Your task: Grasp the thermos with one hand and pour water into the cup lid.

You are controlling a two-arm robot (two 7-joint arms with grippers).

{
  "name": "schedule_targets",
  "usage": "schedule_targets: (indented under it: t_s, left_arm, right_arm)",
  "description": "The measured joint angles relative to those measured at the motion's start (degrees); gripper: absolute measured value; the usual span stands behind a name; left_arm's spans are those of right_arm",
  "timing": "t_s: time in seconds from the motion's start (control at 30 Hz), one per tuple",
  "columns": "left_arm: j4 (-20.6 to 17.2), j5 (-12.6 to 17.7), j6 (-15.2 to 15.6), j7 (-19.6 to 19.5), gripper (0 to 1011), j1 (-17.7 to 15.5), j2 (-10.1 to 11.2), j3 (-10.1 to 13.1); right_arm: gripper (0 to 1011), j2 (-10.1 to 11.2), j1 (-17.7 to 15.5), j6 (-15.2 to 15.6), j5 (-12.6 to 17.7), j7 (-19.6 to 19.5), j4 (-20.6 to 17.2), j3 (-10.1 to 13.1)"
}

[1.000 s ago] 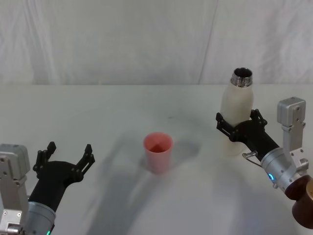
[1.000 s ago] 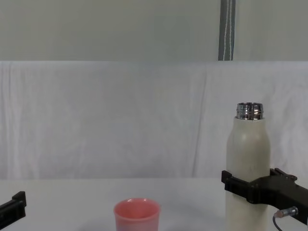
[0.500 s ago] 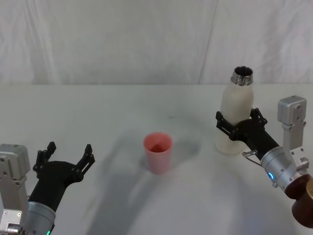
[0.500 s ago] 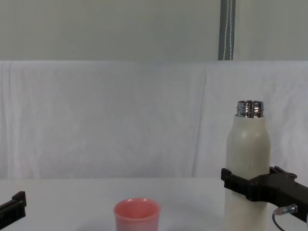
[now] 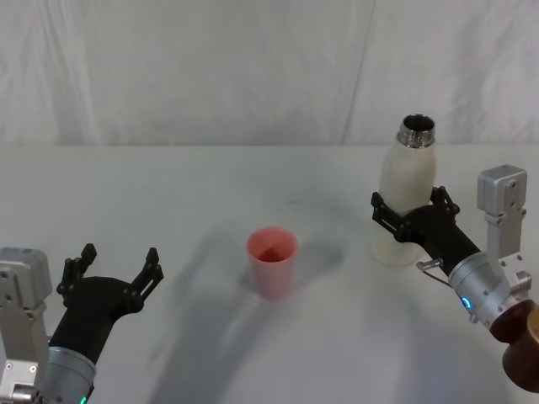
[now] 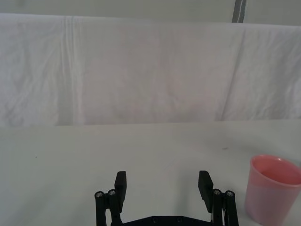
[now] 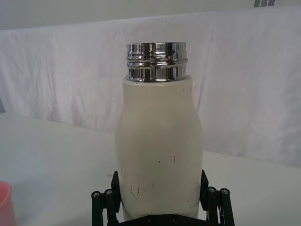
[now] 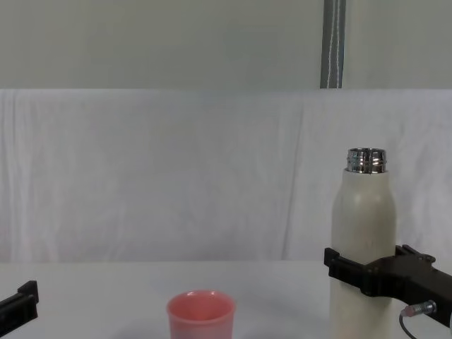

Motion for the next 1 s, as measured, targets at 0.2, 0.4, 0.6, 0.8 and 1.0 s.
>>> schedule_targets:
  t_s: [0.2, 0.4, 0.6, 0.8, 1.0]
  left_arm:
    - [0.0, 0.0, 0.0, 0.0, 1001, 0.0, 0.0, 0.0]
    - [0.0, 0.0, 0.0, 0.0, 1001, 0.0, 0.0, 0.0]
    - [0.0, 0.0, 0.0, 0.0, 1001, 0.0, 0.0, 0.0]
    - [0.0, 0.0, 0.0, 0.0, 1001, 0.0, 0.0, 0.0]
    - [0.0, 0.0, 0.0, 0.0, 1001, 0.0, 0.0, 0.0]
  right_arm:
    - [950, 0.0, 0.0, 0.0, 0.0, 0.0, 0.1, 0.0]
    - [950, 0.0, 0.2, 0.2, 0.1, 0.0, 0.2, 0.0]
    - [950, 0.0, 0.2, 0.2, 0.1, 0.0, 0.2, 0.0]
    - [950, 0.0, 0.2, 0.2, 0.1, 0.0, 0.3, 0.0]
    - [1001, 0.0, 0.2, 0.1, 0.1, 0.0, 0.3, 0.1]
